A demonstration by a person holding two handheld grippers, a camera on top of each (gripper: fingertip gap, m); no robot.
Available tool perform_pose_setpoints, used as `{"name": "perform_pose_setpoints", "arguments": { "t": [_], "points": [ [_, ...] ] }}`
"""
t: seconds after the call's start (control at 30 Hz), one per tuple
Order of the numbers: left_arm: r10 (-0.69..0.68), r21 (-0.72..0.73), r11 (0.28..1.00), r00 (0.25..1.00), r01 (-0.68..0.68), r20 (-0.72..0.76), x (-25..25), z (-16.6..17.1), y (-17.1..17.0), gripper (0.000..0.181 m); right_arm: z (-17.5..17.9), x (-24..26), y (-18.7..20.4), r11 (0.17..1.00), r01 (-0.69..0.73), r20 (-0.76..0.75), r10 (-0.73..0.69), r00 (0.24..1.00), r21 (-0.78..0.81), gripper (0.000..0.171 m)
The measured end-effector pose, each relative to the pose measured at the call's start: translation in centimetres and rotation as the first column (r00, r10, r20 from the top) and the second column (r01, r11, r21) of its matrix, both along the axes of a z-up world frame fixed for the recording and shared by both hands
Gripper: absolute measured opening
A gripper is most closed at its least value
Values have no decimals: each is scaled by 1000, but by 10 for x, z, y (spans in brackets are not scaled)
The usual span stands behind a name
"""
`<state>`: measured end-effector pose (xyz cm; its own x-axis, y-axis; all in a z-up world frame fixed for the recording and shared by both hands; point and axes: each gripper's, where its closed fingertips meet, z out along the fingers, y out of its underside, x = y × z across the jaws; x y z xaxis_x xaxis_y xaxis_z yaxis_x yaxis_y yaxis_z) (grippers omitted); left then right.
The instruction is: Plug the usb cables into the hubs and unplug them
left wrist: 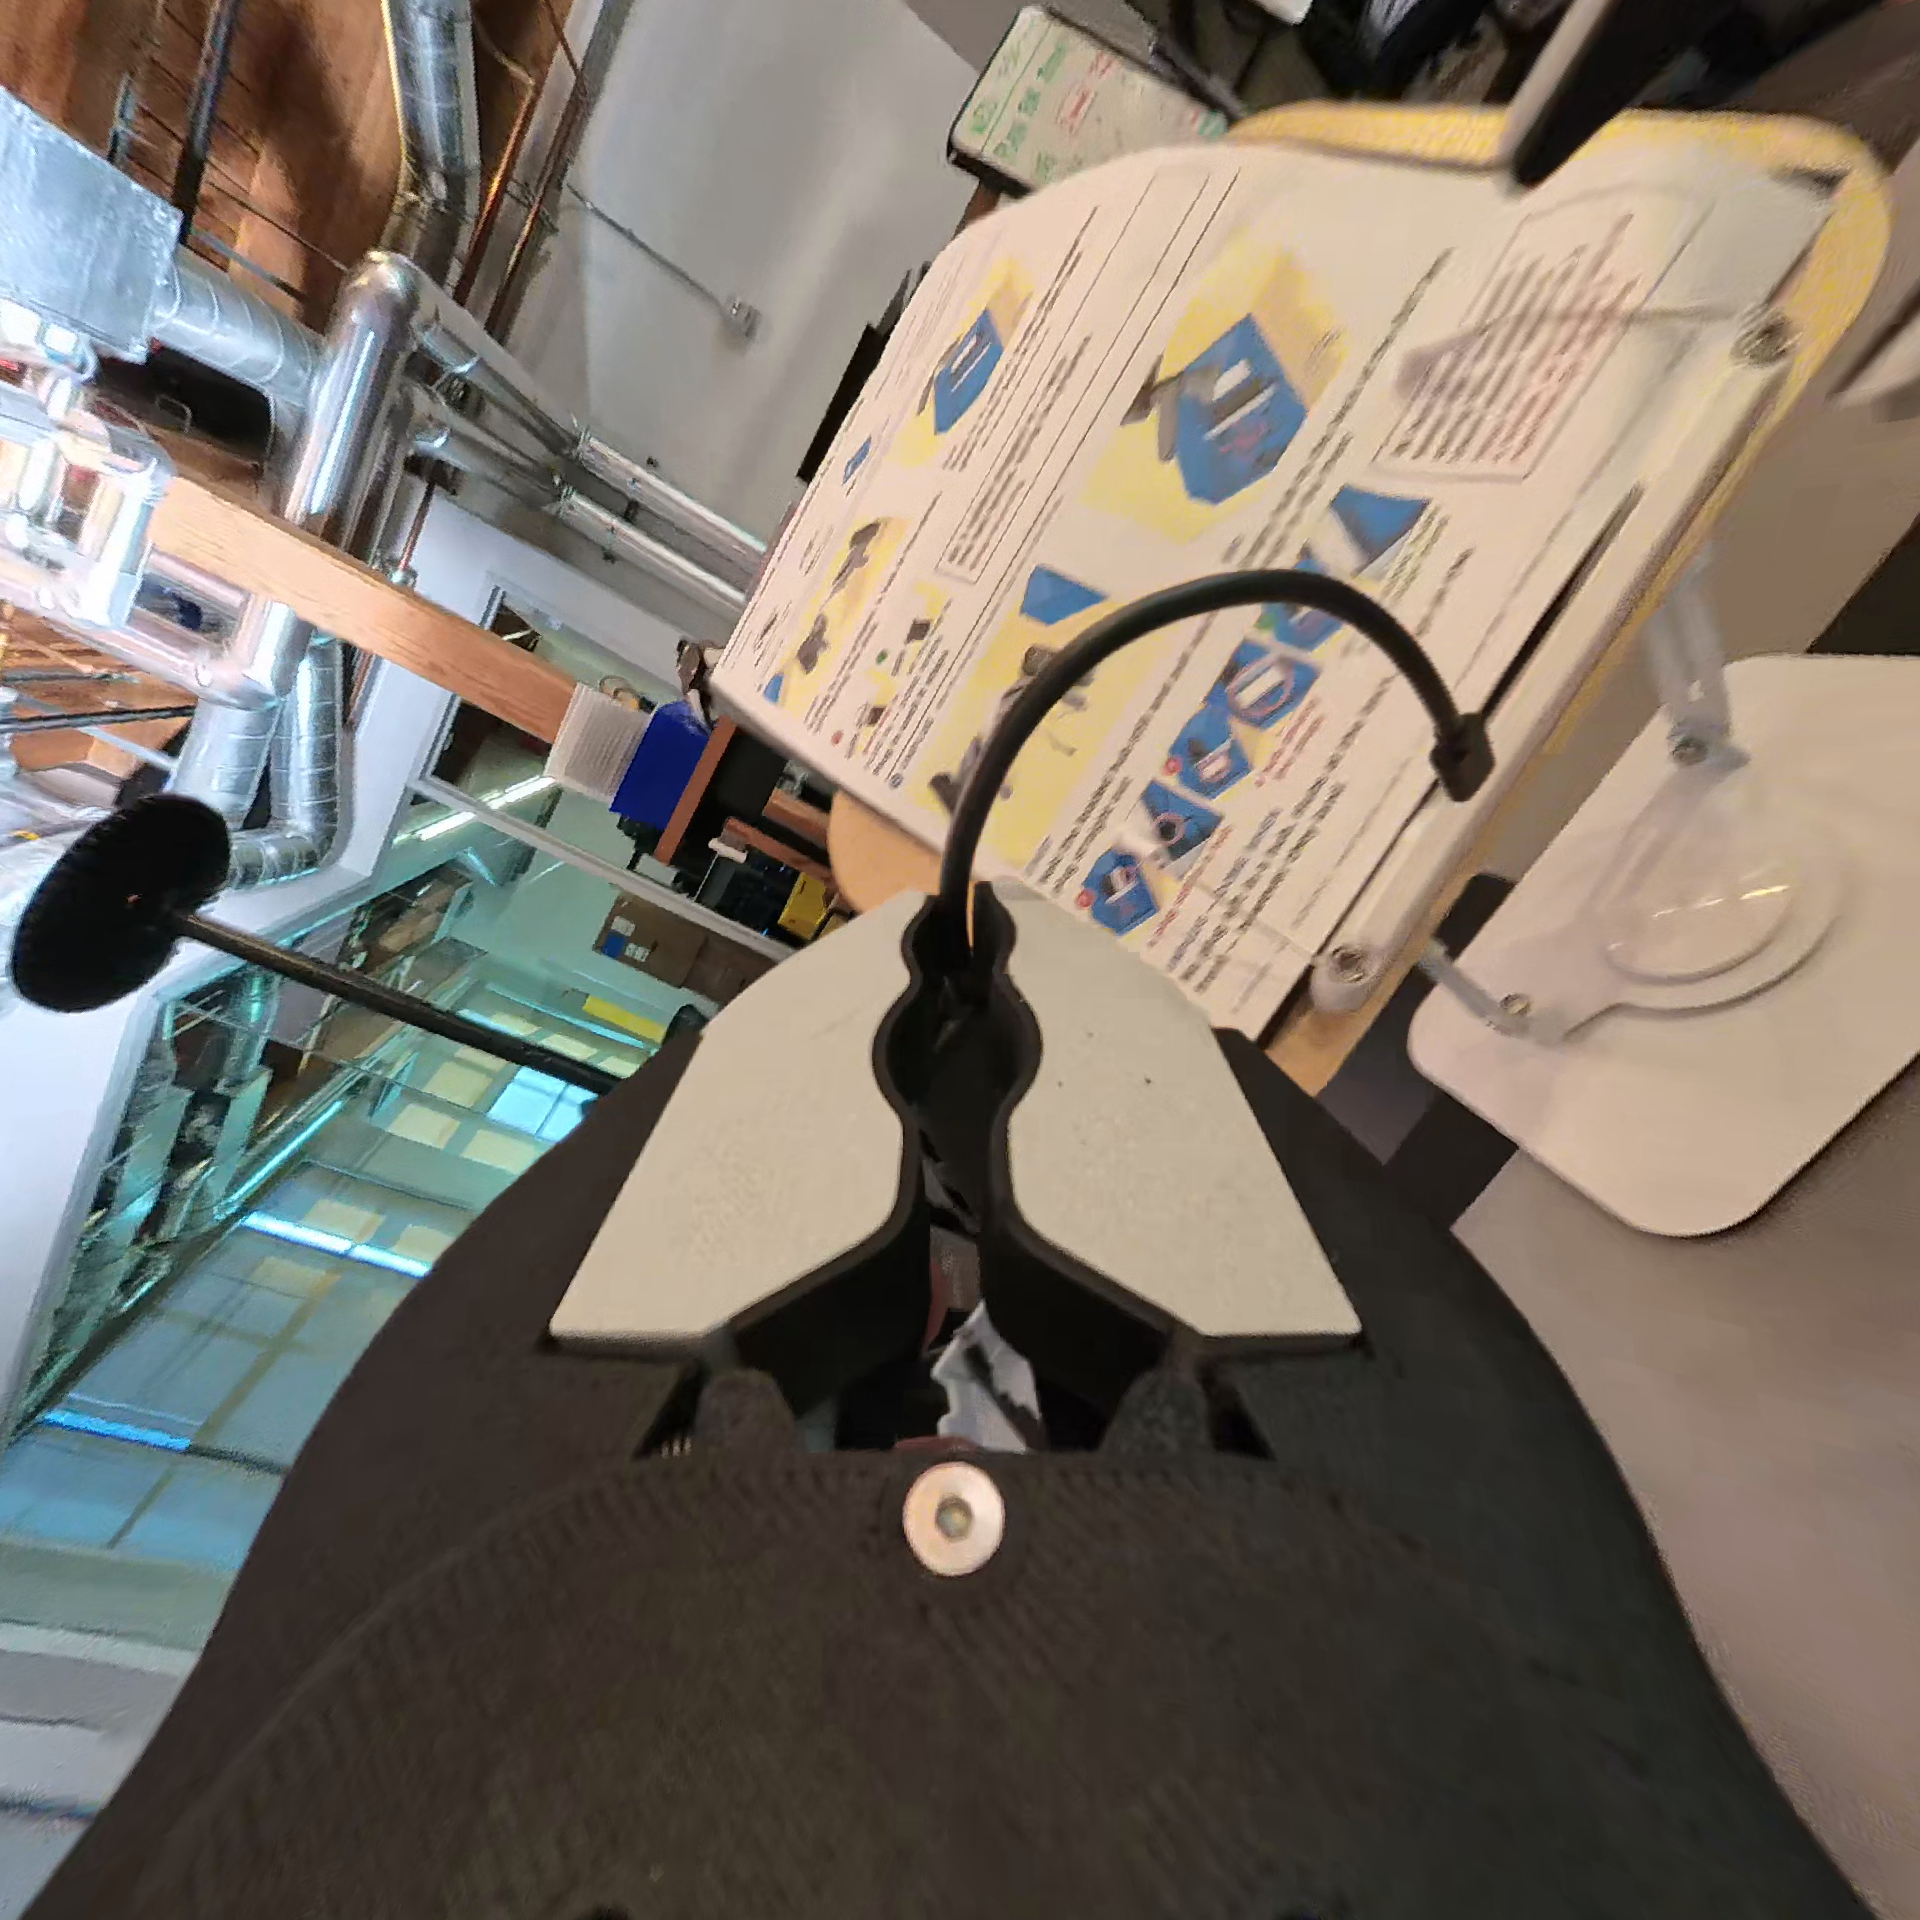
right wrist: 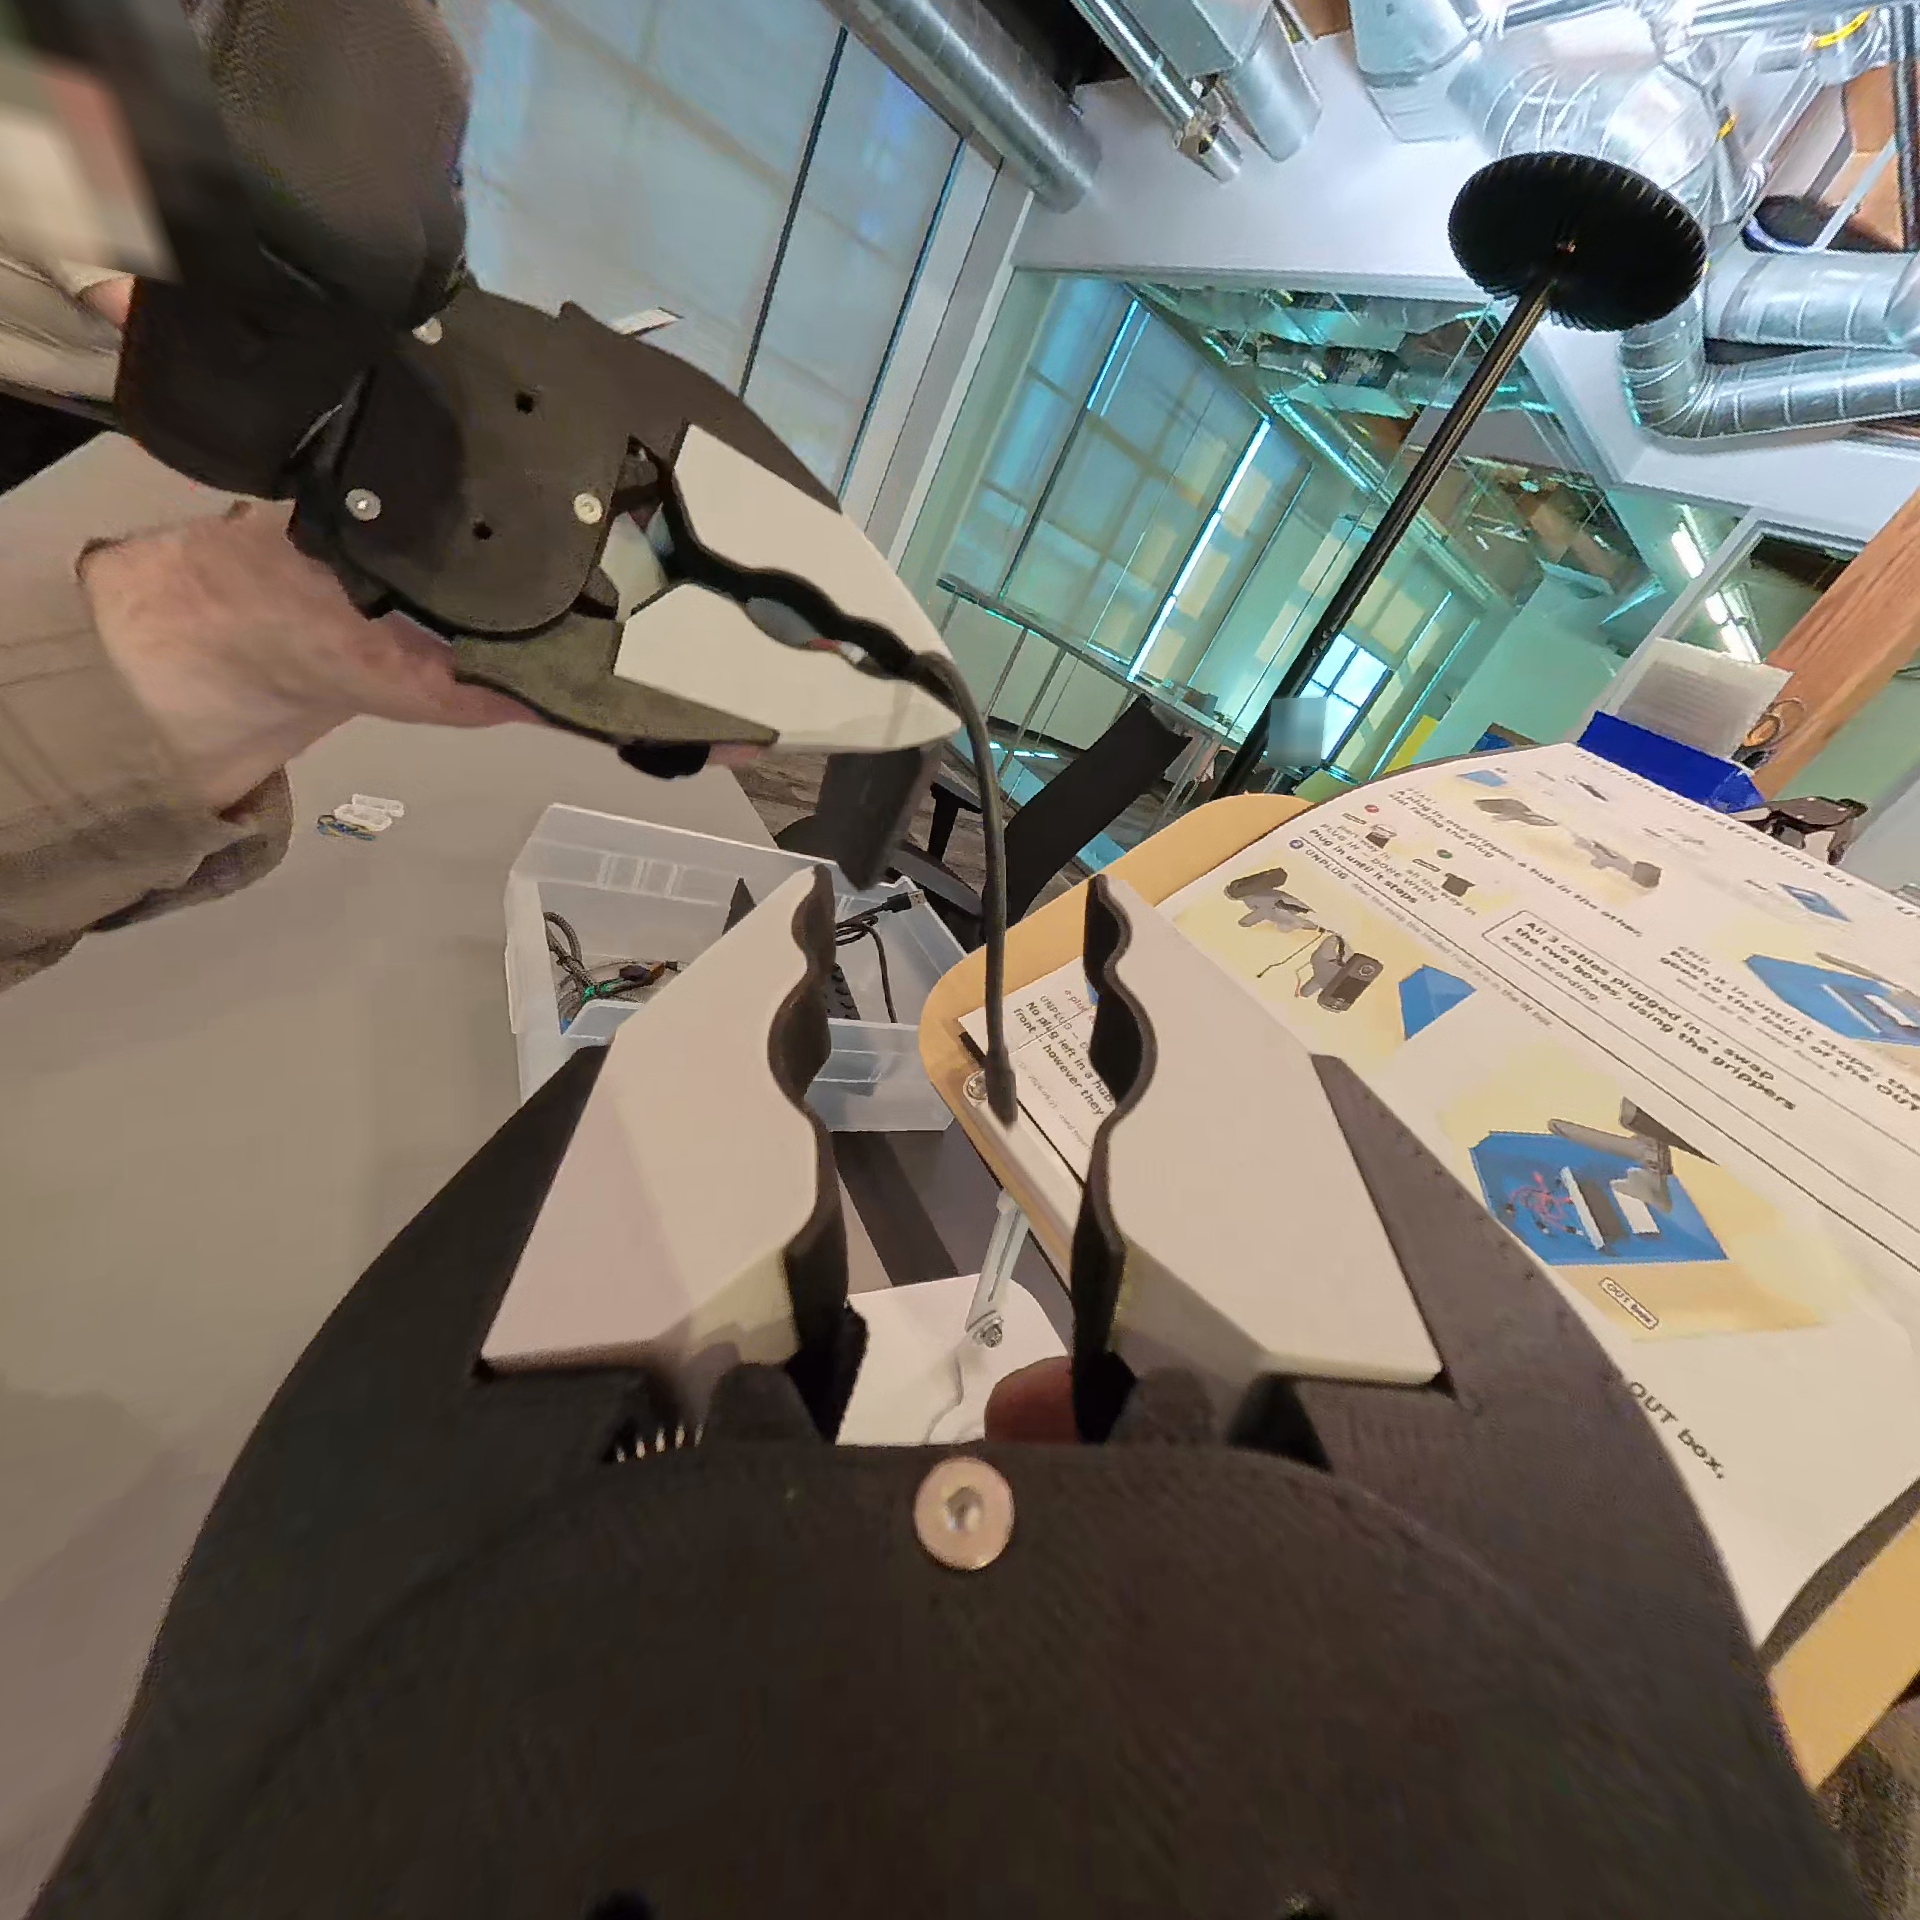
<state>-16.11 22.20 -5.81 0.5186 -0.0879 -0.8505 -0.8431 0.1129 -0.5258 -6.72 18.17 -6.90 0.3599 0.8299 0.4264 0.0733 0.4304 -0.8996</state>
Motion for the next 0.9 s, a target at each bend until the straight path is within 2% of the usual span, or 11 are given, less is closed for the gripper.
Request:
{"name": "perform_pose_setpoints", "arguments": {
  "t": [0.13,0.43,0.67,0.8,0.9],
  "points": [
    [-62,-22,998,998,61,-14,25,-18,-2,5,0,3,1,1000,7,7,-7,1000,13,47],
    [-118,-34,993,991,116,-62,50,-46,0,5,-9,-3,2,1000,19,55,-20,998,24,45],
    [-173,-58,984,981,169,-84,64,-51,-6,5,-27,-9,9,997,65,146,-72,987,52,31],
    [-202,-75,978,975,196,-86,74,-54,-10,4,-35,-12,11,995,75,191,-87,978,71,9],
    [-205,-80,977,975,198,-84,75,-55,-9,4,-38,-14,9,995,64,200,-78,977,75,1]
  ]
}}
